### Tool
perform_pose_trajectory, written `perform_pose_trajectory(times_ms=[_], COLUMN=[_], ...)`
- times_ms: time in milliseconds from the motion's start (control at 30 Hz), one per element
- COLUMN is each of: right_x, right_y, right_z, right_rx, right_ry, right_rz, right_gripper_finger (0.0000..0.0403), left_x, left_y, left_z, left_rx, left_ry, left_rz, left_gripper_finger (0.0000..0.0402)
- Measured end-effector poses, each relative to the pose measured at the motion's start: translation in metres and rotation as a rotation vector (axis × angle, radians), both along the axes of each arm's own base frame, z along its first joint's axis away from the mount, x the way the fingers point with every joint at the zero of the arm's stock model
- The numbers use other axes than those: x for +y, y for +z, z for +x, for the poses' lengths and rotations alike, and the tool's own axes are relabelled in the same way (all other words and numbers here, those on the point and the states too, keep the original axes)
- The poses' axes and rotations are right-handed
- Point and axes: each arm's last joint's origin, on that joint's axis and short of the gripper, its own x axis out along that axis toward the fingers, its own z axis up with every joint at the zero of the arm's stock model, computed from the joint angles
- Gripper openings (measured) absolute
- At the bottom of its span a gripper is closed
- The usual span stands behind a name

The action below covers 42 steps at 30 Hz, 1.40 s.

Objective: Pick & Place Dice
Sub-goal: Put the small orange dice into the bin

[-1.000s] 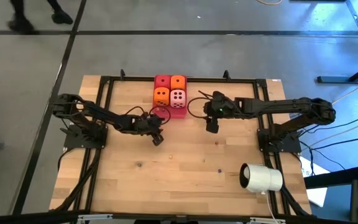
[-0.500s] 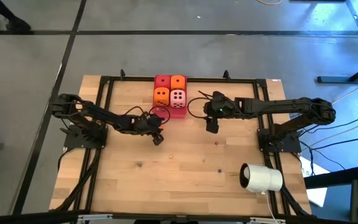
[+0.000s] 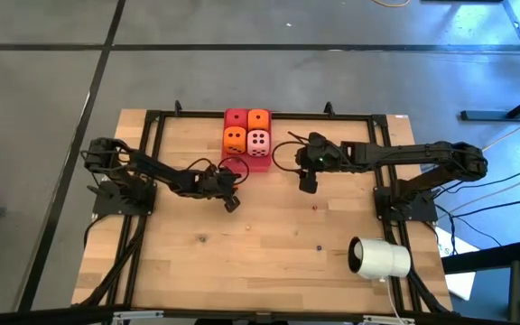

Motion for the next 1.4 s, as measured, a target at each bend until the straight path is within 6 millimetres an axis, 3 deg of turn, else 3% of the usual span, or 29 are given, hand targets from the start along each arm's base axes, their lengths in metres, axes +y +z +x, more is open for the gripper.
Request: perform_pose_trajectory(times_ms=[233, 467, 800, 933, 1133, 1400], right_x=[0.000, 0.000, 0.000, 0.000, 0.000, 0.000], right_y=[0.000, 0.000, 0.000, 0.000, 0.000, 0.000], right_z=[0.000, 0.000, 0.000, 0.000, 0.000, 0.000], right_rx=[0.000, 0.000, -0.004, -0.004, -0.004, -0.004], right_ry=[0.000, 0.000, 0.000, 0.000, 0.000, 0.000], right_rz=[0.000, 0.000, -0.001, -0.001, -0.001, -0.001], right_gripper_finger=[0.0240, 0.0240, 0.0240, 0.0240, 0.0240, 0.0240], left_x=[0.000, 0.000, 0.001, 0.017, 0.055, 0.087], left_y=[0.001, 0.006, 0.063, 0.072, 0.076, 0.070], left_z=[0.001, 0.001, 0.013, 0.016, 0.011, -0.001], left_rx=[-0.015, -0.036, -0.166, -0.139, -0.102, -0.067], left_ry=[-0.012, -0.030, -0.198, -0.222, -0.124, -0.207], left_rz=[0.006, -0.003, 0.144, 0.251, 0.318, 0.200], left_gripper_finger=[0.0048, 0.0040, 0.0040, 0.0047, 0.0051, 0.0072])
